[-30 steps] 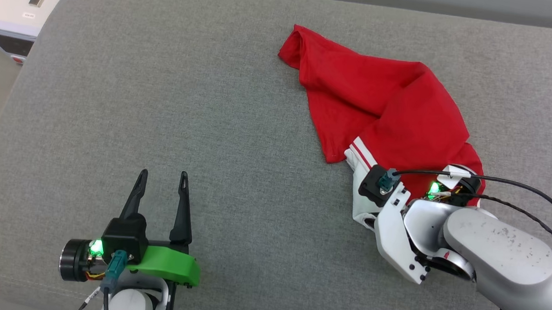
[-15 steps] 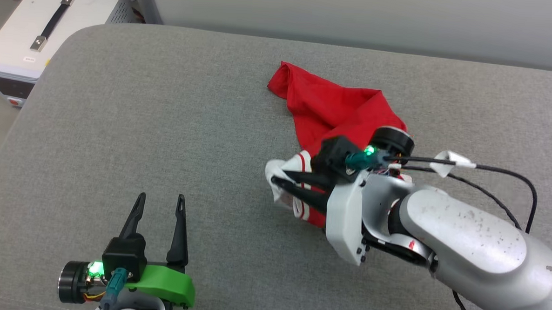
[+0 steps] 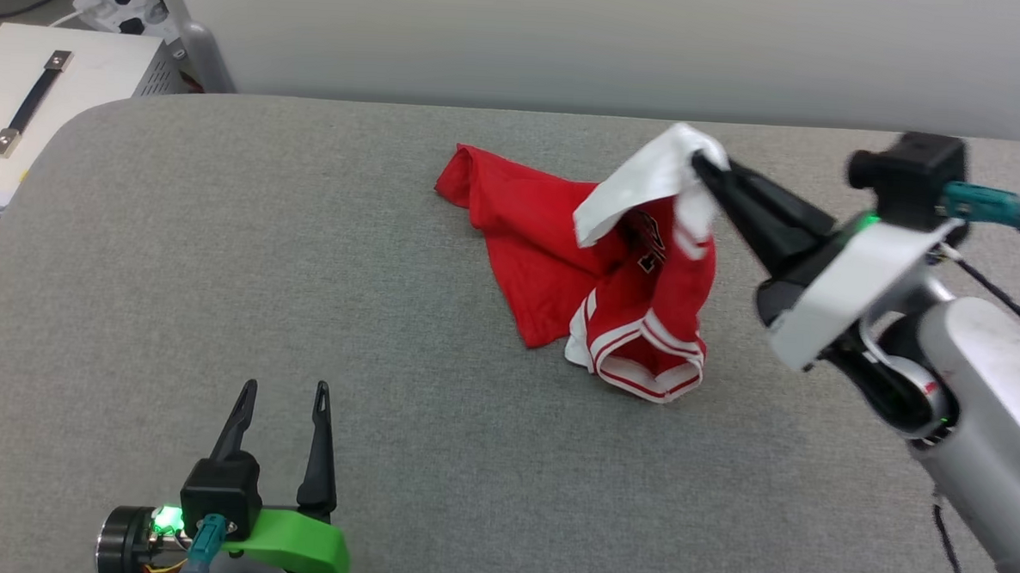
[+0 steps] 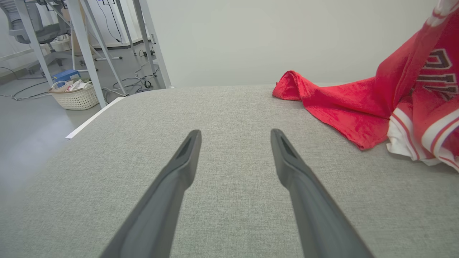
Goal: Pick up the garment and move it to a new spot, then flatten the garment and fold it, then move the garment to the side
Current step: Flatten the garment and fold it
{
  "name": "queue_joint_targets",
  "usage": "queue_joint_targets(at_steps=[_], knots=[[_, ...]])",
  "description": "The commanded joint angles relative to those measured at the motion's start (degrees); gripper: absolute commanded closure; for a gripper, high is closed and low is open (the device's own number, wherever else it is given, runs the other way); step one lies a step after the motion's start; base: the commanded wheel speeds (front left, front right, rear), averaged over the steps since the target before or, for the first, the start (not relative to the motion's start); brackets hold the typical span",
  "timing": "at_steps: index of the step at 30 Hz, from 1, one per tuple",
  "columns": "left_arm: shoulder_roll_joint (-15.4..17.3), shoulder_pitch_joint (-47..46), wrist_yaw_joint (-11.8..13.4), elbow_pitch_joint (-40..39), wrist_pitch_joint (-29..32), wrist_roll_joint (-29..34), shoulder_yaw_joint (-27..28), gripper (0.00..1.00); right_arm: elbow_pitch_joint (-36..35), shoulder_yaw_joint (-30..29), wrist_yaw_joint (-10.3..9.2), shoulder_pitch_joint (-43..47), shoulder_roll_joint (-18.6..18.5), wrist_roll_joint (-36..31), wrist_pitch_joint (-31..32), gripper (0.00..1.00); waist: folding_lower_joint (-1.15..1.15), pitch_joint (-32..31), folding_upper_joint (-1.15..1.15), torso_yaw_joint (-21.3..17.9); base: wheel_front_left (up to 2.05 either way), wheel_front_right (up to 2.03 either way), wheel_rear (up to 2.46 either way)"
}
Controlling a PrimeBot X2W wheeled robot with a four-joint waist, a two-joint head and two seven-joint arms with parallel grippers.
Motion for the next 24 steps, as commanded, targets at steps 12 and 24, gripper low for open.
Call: queue_joint_targets(at_steps=[12, 24], knots=[[0.17, 0.7, -0.36, -0.4, -0.33, 0.59, 0.63, 0.0, 12.32, -30.49, -0.02, 22.42, -4.4, 2.43, -7.64, 1.0, 0.0, 0.57, 0.0, -4.68, 0.0, 0.0, 0.0], [0.3, -0.79, -0.68, -0.44, -0.33, 0.78, 0.16, 0.0, 35.96, -42.9, -0.02, 31.62, -1.73, 2.69, -8.21, 1.0, 0.0, 2.47, 0.0, -4.11, 0.0, 0.0, 0.0]])
